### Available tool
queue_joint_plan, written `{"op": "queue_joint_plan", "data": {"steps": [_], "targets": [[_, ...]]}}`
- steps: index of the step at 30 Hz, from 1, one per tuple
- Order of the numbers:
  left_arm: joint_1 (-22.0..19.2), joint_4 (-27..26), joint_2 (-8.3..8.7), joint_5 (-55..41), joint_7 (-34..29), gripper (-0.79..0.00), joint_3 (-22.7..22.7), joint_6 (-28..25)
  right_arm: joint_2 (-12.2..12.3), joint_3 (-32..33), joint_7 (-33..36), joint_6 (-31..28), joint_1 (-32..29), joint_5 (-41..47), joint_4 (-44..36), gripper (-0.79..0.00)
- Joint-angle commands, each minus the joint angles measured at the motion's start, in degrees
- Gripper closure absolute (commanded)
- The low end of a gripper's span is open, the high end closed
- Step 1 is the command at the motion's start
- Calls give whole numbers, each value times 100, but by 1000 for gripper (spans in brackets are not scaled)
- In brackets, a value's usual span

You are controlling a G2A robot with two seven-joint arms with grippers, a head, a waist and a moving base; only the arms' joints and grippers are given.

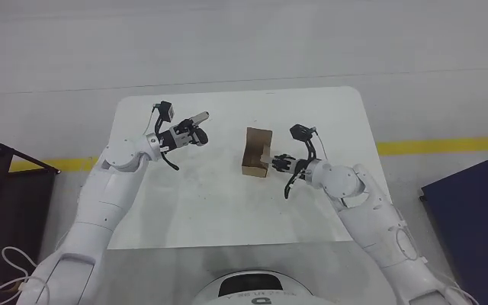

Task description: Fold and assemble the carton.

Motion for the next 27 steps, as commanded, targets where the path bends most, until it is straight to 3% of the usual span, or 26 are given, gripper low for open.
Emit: {"op": "queue_joint_plan", "data": {"steps": [1,4,7,11,14,15,16,27], "targets": [[0,0,0,0,0,-785,0,0,-10,-75,19,48,64,-49,60,-582],[0,0,0,0,0,-785,0,0,-20,-188,85,197,138,-197,71,-551],[0,0,0,0,0,-785,0,0,-28,-304,140,371,196,-402,7,-409],[0,0,0,0,0,-785,0,0,-28,-472,217,684,269,-891,-168,-280],[0,0,0,0,0,-785,0,0,-27,-645,345,932,313,-1368,-373,-129],[0,0,0,0,0,-785,0,0,-27,-690,400,1003,327,-1486,-433,-28],[0,0,0,0,0,-785,0,0,-25,-742,461,1067,343,-1639,-489,0],[0,0,0,0,0,-785,0,0,-1,-838,896,1566,313,-2418,-1106,0]]}}
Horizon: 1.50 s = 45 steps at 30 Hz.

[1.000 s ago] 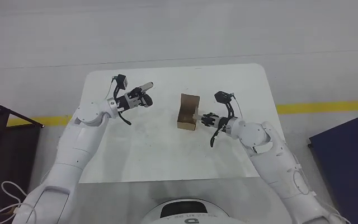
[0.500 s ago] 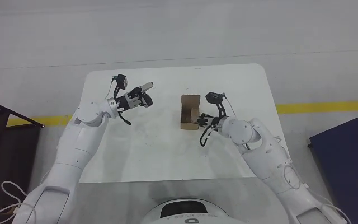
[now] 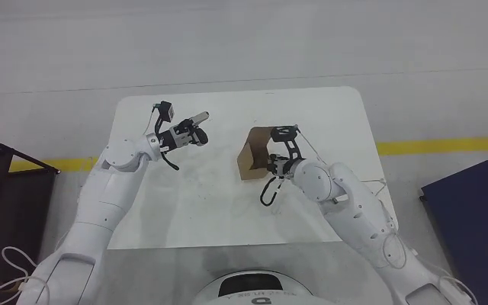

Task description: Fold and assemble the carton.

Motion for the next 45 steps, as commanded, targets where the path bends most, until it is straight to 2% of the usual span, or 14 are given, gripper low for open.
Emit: {"op": "queue_joint_plan", "data": {"steps": [1,9,12,15,17,20,24,27,29,30,33,35,38,45], "targets": [[0,0,0,0,0,-785,0,0,6,1,46,107,-16,-162,-109,0],[0,0,0,0,0,-785,0,0,-10,-69,399,479,52,-561,-197,-6],[0,0,0,0,0,-785,0,0,-36,-79,449,556,128,-499,-31,-228],[0,0,0,0,0,-785,0,0,-59,-96,513,593,193,-441,52,-366],[0,0,0,0,0,-785,0,0,-70,-75,515,582,223,-366,53,-391],[0,0,0,0,0,-785,0,0,-81,-24,500,530,237,-245,46,-474],[0,0,0,0,0,-785,0,0,-94,144,331,360,201,153,43,-462],[0,0,0,0,0,-785,0,0,-96,395,26,-16,114,686,130,-489],[0,0,0,0,0,-785,0,0,-99,624,-268,-417,33,1210,303,-566],[0,0,0,0,0,-785,0,0,-97,739,-417,-688,-9,1463,426,-579],[0,0,0,0,0,-785,0,0,-83,1039,-866,-1326,-142,1940,828,-733],[0,0,0,0,0,-785,0,0,-75,1164,-1131,-1681,-252,2130,978,-785],[0,0,0,0,0,-785,0,0,-68,1336,-1497,-2117,-446,2454,1095,-785],[0,0,0,0,0,-785,0,0,-105,1493,-1796,-3352,-607,3779,1745,-785]]}}
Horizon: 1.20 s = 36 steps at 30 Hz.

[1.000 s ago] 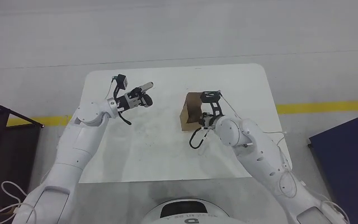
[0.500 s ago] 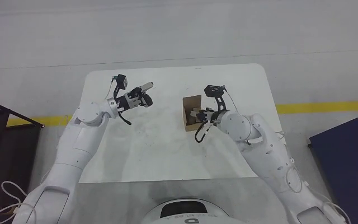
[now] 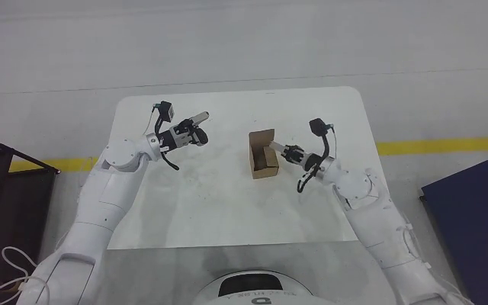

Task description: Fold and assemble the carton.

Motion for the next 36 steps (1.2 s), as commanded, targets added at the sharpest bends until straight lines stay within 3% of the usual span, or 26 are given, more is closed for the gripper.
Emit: {"op": "queue_joint_plan", "data": {"steps": [1,4,10,16,26,36], "targets": [[15,-3,0,23,38,-785,3,2,-22,-29,-37,-344,12,404,210,-785],[58,-112,33,540,111,-785,56,-28,-46,-152,42,-686,86,594,472,-785],[1,-12,118,999,-512,-785,15,-536,-114,-459,289,-1202,230,1169,733,-785],[-113,44,75,1771,-716,-785,428,-1179,-191,-761,304,-1474,399,1494,873,-785],[-894,708,-267,2903,422,-785,1283,-1448,-211,-810,217,-1454,466,1533,902,-785],[-1327,1375,-574,3087,330,-785,1895,-1781,-211,-810,217,-1454,466,1533,902,-785]]}}
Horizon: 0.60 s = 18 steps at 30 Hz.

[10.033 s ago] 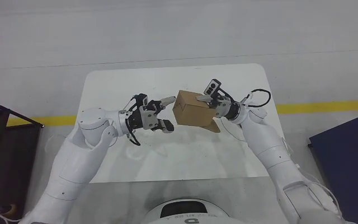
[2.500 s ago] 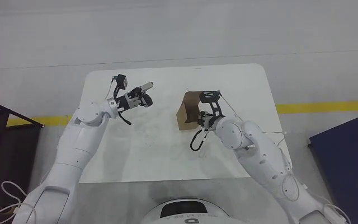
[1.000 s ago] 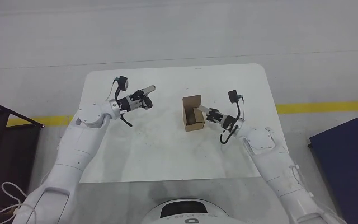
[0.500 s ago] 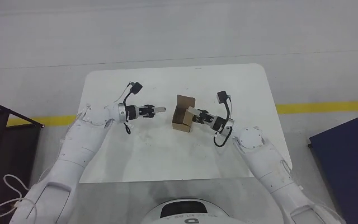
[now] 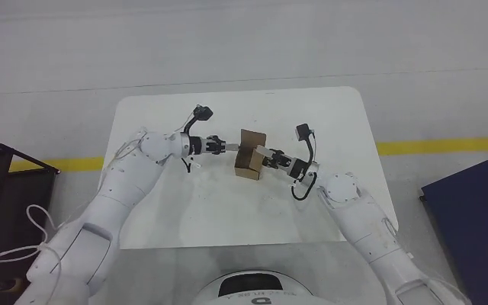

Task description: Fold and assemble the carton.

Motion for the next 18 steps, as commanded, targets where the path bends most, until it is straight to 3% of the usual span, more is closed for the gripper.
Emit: {"op": "queue_joint_plan", "data": {"steps": [1,4,9,13,14,17,18], "targets": [[-54,90,-37,-7,-33,-785,57,-35,0,0,0,0,0,0,0,-785],[-154,174,-103,176,95,-714,176,-28,0,0,0,0,0,0,0,-785],[-249,228,-231,346,317,-677,364,29,0,0,0,0,0,0,0,-785],[-326,289,-327,466,418,-570,497,66,0,0,0,0,0,0,0,-785],[-346,302,-346,480,441,-459,516,58,0,0,0,0,0,0,0,-785],[-391,329,-392,501,500,-271,552,17,0,0,0,0,0,0,0,-785],[-404,333,-403,512,510,-145,560,1,0,0,0,0,0,0,0,-785]]}}
